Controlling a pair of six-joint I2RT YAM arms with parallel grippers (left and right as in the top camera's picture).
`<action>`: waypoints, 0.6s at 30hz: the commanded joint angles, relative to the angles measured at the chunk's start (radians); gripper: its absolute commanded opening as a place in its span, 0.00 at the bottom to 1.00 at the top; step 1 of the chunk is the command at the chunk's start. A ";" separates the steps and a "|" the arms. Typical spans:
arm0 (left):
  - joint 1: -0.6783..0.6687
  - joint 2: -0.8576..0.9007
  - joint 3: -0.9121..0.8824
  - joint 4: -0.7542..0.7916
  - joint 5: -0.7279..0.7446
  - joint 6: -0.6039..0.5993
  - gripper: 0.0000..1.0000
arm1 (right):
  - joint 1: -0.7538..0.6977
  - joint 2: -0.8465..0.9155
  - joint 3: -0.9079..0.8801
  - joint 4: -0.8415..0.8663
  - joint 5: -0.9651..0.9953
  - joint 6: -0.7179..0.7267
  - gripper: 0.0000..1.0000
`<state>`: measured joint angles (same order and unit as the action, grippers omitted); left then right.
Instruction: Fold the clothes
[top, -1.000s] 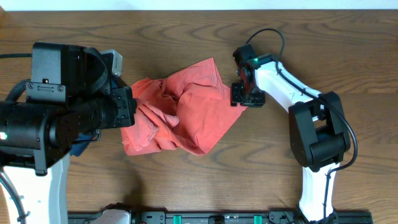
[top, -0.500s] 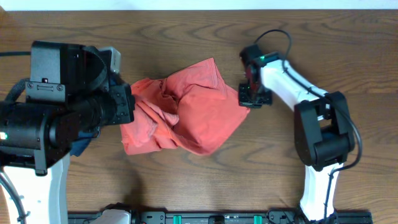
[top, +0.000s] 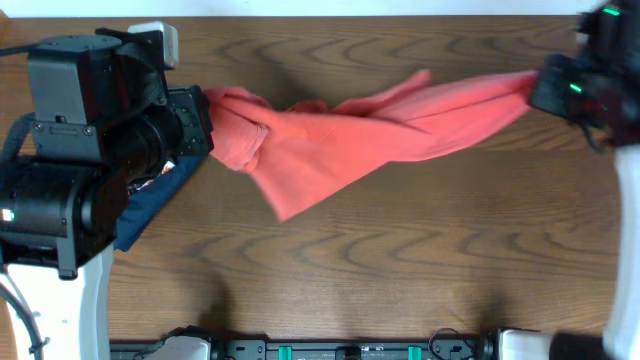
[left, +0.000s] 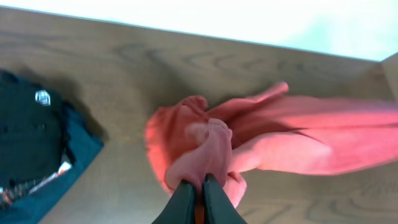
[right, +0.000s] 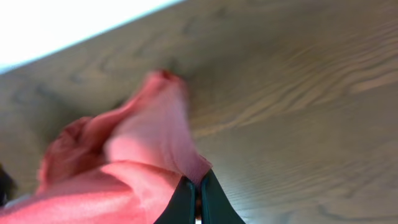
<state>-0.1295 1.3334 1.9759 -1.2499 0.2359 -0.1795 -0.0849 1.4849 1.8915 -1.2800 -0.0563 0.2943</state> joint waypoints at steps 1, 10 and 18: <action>-0.004 -0.064 0.031 0.043 -0.009 0.002 0.06 | -0.053 -0.079 0.002 -0.003 0.004 -0.030 0.01; -0.004 -0.264 0.039 0.184 -0.093 -0.018 0.06 | -0.223 -0.272 0.111 0.111 0.005 -0.051 0.01; -0.004 -0.161 0.035 0.186 -0.091 -0.017 0.06 | -0.227 -0.130 0.123 0.099 0.007 -0.072 0.01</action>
<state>-0.1329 1.0672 2.0258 -1.0679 0.1711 -0.1867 -0.3046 1.2415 2.0277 -1.1782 -0.0555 0.2481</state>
